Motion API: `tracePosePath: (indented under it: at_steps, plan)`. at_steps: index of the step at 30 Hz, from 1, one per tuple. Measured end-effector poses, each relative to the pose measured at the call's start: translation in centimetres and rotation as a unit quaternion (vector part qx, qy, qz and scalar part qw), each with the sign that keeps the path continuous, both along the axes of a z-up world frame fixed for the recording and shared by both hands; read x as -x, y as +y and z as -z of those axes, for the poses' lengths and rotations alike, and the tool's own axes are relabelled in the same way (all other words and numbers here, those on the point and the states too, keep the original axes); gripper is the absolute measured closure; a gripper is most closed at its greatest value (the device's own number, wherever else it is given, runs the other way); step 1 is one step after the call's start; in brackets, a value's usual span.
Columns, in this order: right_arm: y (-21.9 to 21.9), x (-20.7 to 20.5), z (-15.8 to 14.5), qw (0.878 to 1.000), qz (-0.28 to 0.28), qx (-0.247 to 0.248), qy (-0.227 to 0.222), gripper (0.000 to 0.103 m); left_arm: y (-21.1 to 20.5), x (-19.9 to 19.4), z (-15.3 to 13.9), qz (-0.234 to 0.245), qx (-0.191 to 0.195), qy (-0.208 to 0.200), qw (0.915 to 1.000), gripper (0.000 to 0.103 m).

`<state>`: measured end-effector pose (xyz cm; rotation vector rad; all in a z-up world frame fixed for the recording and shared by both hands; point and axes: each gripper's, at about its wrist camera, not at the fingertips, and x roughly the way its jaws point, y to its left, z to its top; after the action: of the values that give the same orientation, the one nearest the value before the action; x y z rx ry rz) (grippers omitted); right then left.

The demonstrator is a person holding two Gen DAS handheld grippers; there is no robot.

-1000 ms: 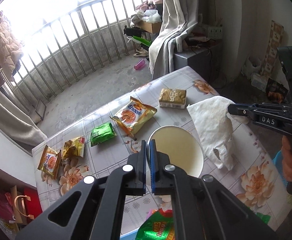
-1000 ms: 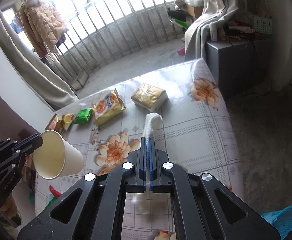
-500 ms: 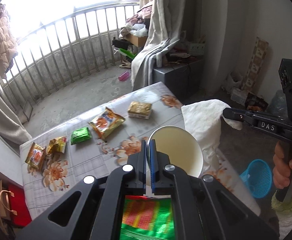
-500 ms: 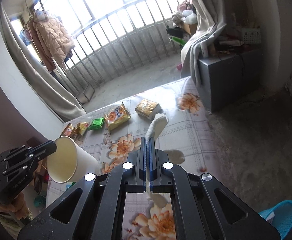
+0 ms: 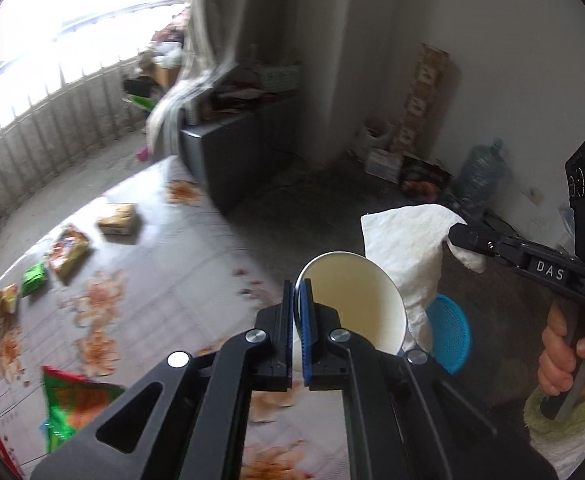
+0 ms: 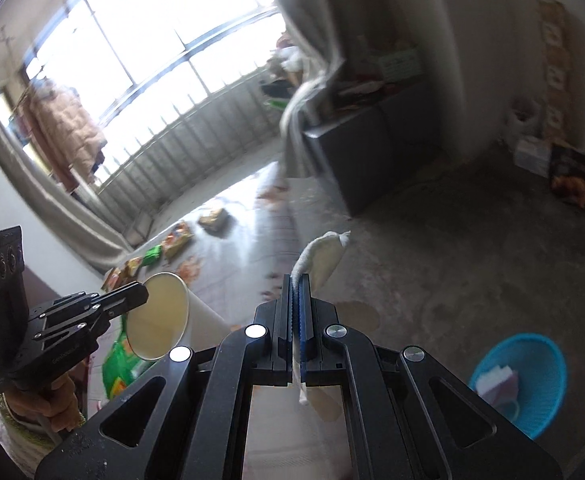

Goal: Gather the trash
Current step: 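Carry the cup and glove over the blue basket and open both grippers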

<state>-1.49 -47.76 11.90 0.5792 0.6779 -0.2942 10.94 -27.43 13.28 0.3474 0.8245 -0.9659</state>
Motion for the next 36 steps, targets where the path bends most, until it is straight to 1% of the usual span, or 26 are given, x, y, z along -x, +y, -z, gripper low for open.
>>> tracePosePath:
  at_steps: [4,6,11,13,15,19,20,21,22,23,24,25,26,27,29,30,31,32,34,36]
  plan:
    - [-3.6,5.5,2.0,0.998,0.058,-0.016,0.012,0.102,-5.7,3.7,1.7,0.050,-0.012,0.017,0.9985,0.100]
    - [-5.3,8.1,3.4,0.996,0.086,-0.027,0.021,0.102,-9.0,5.6,3.1,0.077,-0.022,0.033,0.9962,0.100]
    - [-9.0,13.1,7.8,0.985,0.153,-0.051,0.059,0.102,-16.3,10.4,7.5,0.142,-0.053,0.063,0.9865,0.100]
    - [-10.3,14.6,9.6,0.980,0.174,-0.064,0.073,0.102,-18.7,11.8,9.2,0.161,-0.065,0.077,0.9818,0.100]
    - [-11.4,15.8,11.8,0.974,0.195,-0.076,0.086,0.102,-21.4,13.6,11.5,0.181,-0.081,0.088,0.9762,0.100]
    - [-13.9,18.0,16.0,0.962,0.230,-0.107,0.105,0.102,-25.5,16.2,15.3,0.202,-0.112,0.095,0.9683,0.099]
    - [-14.4,18.3,17.0,0.959,0.236,-0.115,0.107,0.101,-26.8,17.0,16.6,0.208,-0.120,0.097,0.9661,0.099]
    - [-15.1,18.6,18.2,0.955,0.244,-0.131,0.109,0.097,-27.3,17.3,17.4,0.210,-0.122,0.098,0.9652,0.099]
    - [-15.8,18.8,19.3,0.950,0.252,-0.146,0.110,0.097,-28.3,17.7,18.6,0.213,-0.125,0.104,0.9634,0.094]
    - [-16.2,19.0,20.4,0.946,0.259,-0.163,0.108,0.091,-28.8,17.6,19.5,0.212,-0.129,0.108,0.9626,0.088]
    - [-16.9,19.2,21.7,0.940,0.268,-0.184,0.106,0.078,-29.3,17.7,20.4,0.207,-0.134,0.112,0.9626,0.073]
    - [-17.3,19.4,22.6,0.936,0.273,-0.196,0.106,0.072,-29.5,17.7,21.0,0.201,-0.138,0.113,0.9632,0.064]
    - [-17.5,19.7,23.4,0.932,0.280,-0.201,0.112,0.067,-29.9,17.7,21.9,0.192,-0.146,0.113,0.9639,0.063]
    - [-17.7,19.8,23.9,0.928,0.290,-0.200,0.119,0.067,-29.8,17.6,22.2,0.186,-0.152,0.112,0.9642,0.063]
    - [-17.7,19.9,24.2,0.926,0.295,-0.204,0.119,0.066,-29.3,17.3,22.3,0.176,-0.155,0.113,0.9656,0.060]
    - [-17.4,20.1,24.2,0.925,0.295,-0.209,0.115,0.066,-28.8,17.2,21.9,0.175,-0.150,0.113,0.9664,0.056]
    - [-17.1,20.1,24.0,0.927,0.292,-0.208,0.112,0.066,-28.3,17.1,21.4,0.176,-0.147,0.109,0.9673,0.053]
    - [-16.8,20.0,23.6,0.929,0.288,-0.200,0.115,0.066,-27.8,17.0,20.8,0.177,-0.142,0.098,0.9691,0.052]
    - [-15.9,19.9,22.8,0.933,0.283,-0.180,0.126,0.062,-26.8,16.8,19.6,0.177,-0.133,0.075,0.9723,0.050]
    - [-14.9,19.9,21.7,0.938,0.277,-0.163,0.131,0.053,-25.4,16.7,17.8,0.174,-0.115,0.062,0.9759,0.046]
